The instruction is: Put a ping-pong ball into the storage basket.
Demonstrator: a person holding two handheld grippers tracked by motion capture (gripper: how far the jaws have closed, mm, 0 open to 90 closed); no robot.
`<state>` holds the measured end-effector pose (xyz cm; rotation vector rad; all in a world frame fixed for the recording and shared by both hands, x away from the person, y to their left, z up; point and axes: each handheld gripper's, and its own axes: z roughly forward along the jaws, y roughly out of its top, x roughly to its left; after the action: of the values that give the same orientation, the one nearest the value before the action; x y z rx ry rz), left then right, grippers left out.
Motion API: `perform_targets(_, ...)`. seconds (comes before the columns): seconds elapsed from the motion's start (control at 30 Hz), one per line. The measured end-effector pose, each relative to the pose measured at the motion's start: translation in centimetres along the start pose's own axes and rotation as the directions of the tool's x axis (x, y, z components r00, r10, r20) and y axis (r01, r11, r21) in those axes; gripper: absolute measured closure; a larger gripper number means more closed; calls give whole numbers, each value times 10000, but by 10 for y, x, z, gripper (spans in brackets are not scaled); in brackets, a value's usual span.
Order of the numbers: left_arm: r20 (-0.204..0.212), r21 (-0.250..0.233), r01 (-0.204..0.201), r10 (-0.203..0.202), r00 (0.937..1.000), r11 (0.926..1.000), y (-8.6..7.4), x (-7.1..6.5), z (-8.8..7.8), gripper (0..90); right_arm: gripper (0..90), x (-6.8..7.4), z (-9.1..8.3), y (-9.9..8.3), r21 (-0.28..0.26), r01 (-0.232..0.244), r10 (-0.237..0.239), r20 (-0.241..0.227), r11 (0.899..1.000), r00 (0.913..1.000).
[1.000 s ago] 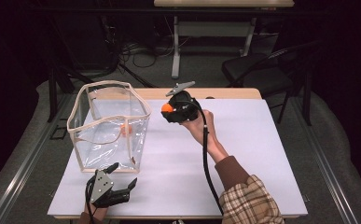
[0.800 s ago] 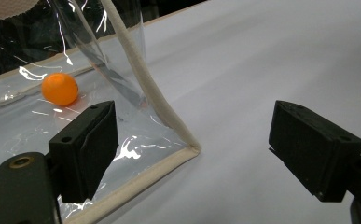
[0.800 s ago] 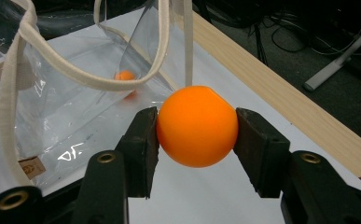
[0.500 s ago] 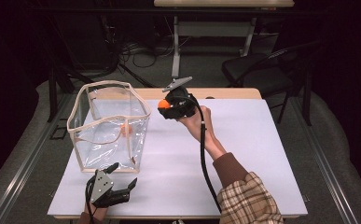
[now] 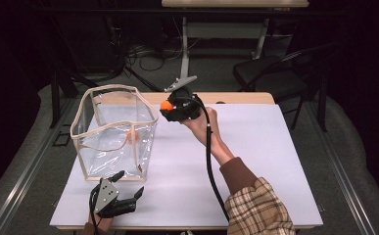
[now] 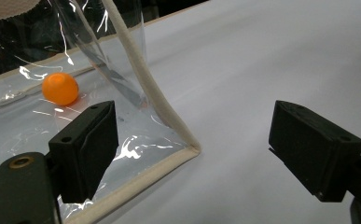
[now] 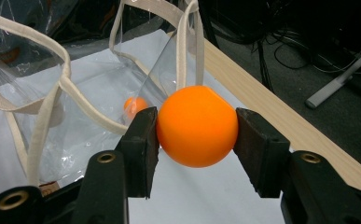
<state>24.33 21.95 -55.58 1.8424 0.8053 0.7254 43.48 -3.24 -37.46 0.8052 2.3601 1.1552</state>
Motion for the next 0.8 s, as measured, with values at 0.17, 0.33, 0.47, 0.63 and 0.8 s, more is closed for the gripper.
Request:
perform_targets(0.17, -8, -14, 6, -6, 10000, 10000, 0, 0, 0, 159, 507, 2, 1, 3, -14, 27, -27, -61, 10000, 10000)
perform_targets(0.33, -3, -15, 4, -4, 10000, 10000, 0, 0, 0, 159, 507, 5, 3, 7, -105, 146, -147, -58, 9998, 9999)
perform_targets(0.47, 9, -16, 1, -1, 10000, 10000, 0, 0, 0, 159, 507, 7, 4, 9, -131, 189, -190, -65, 9997, 9998)
perform_targets(0.63, 5, -24, 22, -22, 10000, 10000, 0, 0, -1, 159, 507, 8, 7, 12, -122, 230, -231, -45, 9997, 9997)
perform_targets(0.8, 8, -19, 14, -14, 10000, 10000, 0, 0, 0, 159, 507, 10, 9, 14, -142, 317, -318, -84, 9994, 9995)
